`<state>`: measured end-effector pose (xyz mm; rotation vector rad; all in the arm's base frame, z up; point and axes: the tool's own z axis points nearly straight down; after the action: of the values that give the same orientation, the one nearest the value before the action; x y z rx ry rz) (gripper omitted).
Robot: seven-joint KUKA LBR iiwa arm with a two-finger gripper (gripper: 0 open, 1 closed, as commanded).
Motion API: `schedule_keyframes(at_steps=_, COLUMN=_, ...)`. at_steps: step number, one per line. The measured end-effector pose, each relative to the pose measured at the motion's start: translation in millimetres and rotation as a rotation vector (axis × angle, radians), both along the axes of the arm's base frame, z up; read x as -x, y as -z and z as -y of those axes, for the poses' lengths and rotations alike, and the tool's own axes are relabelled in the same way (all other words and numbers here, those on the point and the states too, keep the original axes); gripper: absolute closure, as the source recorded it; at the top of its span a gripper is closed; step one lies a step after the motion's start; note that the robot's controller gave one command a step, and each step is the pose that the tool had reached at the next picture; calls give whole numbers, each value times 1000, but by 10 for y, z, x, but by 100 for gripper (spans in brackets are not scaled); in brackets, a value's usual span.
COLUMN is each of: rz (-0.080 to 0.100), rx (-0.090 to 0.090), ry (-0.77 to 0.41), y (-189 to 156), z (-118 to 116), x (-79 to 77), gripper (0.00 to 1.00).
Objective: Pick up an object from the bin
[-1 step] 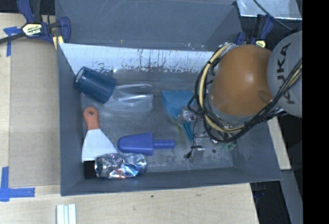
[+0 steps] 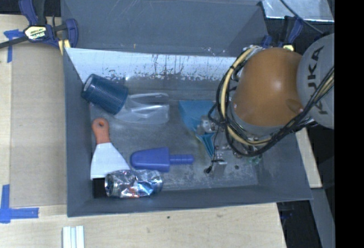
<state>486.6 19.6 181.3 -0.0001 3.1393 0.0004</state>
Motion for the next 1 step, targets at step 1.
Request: schedule_keyframes(at_steps=1, rz=-4, rx=-1, ry=-113, y=1145, z=-476, x=-185, gripper=0)
